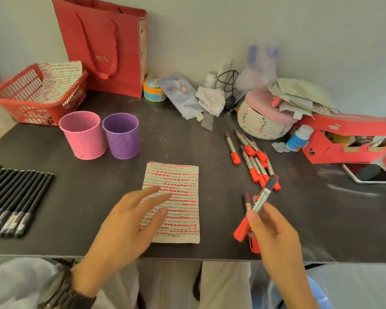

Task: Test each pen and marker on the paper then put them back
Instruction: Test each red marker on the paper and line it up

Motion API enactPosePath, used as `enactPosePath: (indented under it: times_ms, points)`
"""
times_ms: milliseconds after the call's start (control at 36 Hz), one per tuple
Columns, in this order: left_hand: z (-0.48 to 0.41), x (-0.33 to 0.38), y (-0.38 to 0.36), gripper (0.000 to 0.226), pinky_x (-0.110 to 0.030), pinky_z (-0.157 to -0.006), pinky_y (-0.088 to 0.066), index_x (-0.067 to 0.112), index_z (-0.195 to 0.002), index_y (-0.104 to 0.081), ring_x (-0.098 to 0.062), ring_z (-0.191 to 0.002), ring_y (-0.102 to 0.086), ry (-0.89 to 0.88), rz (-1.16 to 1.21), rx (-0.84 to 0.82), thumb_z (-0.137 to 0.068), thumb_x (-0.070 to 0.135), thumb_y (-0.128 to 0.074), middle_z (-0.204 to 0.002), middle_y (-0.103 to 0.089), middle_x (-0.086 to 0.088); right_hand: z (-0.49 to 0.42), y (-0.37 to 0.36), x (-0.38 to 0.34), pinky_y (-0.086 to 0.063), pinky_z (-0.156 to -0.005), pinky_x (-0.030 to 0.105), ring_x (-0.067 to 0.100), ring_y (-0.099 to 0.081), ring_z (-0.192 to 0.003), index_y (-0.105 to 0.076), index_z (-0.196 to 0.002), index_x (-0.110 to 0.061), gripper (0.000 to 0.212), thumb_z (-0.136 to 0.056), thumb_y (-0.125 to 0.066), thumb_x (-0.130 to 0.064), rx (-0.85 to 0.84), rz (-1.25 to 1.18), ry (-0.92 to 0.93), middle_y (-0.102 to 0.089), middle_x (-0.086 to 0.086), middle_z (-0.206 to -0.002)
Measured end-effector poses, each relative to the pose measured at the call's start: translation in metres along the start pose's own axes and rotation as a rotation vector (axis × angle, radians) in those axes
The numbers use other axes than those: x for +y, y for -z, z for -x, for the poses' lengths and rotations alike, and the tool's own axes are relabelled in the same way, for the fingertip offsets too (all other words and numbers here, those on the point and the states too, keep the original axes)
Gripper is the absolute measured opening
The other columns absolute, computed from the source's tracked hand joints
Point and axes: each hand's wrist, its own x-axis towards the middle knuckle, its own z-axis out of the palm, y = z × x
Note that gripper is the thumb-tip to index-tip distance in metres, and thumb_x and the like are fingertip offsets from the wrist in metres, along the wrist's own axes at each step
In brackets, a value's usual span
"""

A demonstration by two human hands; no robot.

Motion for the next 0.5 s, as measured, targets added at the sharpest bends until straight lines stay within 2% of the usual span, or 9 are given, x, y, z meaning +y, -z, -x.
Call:
enactPosePath:
  times_ms: [56, 111, 167, 250, 333, 500]
  points:
    - [-0.012, -0.016, 0.008, 0.051, -0.039, -0.112, -0.041, 0.043, -0.138, -0.058, -0.012, -0.139, -0.043, 0.005, -0.135, -0.059, -0.097, 0.062, -0.034, -0.151, -0.048, 0.012, -0.011, 0.022, 0.005, -0.058, -0.08, 0.037, 0.006, -0.073, -0.081, -0.066, -0.106, -0.047, 0.027, -0.089, -0.073, -0.028, 0.026, 0.114, 0.019, -0.077, -0.012, -0.088]
    - [-0.019, -0.03, 0.008, 0.049, -0.048, -0.118, -0.035, 0.043, -0.142, -0.052, -0.02, -0.146, -0.036, 0.02, -0.239, -0.149, -0.1, 0.059, -0.034, -0.157, -0.042, 0.005, -0.019, 0.039, 0.009, -0.057, -0.084, 0.043, 0.006, -0.072, -0.081, -0.064, -0.102, -0.044, 0.025, -0.085, -0.077, -0.032, 0.05, 0.198, 0.005, -0.076, -0.013, -0.087]
    - [-0.021, -0.04, 0.004, 0.055, -0.051, -0.123, -0.024, 0.047, -0.147, -0.043, -0.019, -0.151, -0.026, 0.053, -0.291, -0.224, -0.098, 0.065, -0.025, -0.162, -0.032, 0.007, -0.025, 0.051, 0.013, -0.055, -0.082, 0.037, 0.002, -0.071, -0.08, -0.064, -0.1, -0.044, 0.023, -0.082, -0.076, -0.038, 0.05, 0.281, -0.005, -0.075, -0.016, -0.086]
    - [-0.016, -0.045, -0.003, 0.07, -0.045, -0.125, -0.009, 0.052, -0.149, -0.036, -0.014, -0.154, -0.018, 0.068, -0.344, -0.247, -0.088, 0.075, -0.011, -0.165, -0.024, 0.012, -0.03, 0.061, 0.015, -0.048, -0.072, 0.021, -0.009, -0.067, -0.078, -0.066, -0.092, -0.048, 0.017, -0.082, -0.077, -0.038, 0.015, 0.405, -0.035, -0.072, -0.028, -0.081]
    - [-0.015, -0.046, -0.005, 0.071, -0.045, -0.124, -0.008, 0.052, -0.149, -0.037, -0.015, -0.154, -0.018, 0.063, -0.341, -0.25, -0.088, 0.077, -0.012, -0.165, -0.024, 0.012, -0.033, 0.064, 0.017, -0.042, -0.066, 0.013, -0.007, -0.067, -0.076, -0.069, -0.092, -0.043, 0.013, -0.084, -0.077, -0.037, -0.043, 0.505, -0.097, -0.069, -0.032, -0.075]
    - [-0.016, -0.049, -0.003, 0.073, -0.046, -0.125, -0.006, 0.054, -0.147, -0.036, -0.014, -0.154, -0.015, 0.064, -0.319, -0.265, -0.084, 0.081, -0.011, -0.165, -0.021, 0.014, -0.036, 0.057, 0.019, -0.039, -0.066, 0.012, -0.006, -0.062, -0.083, -0.063, -0.094, -0.047, 0.015, -0.088, -0.074, -0.038, -0.178, 0.621, -0.133, -0.068, -0.026, -0.08]
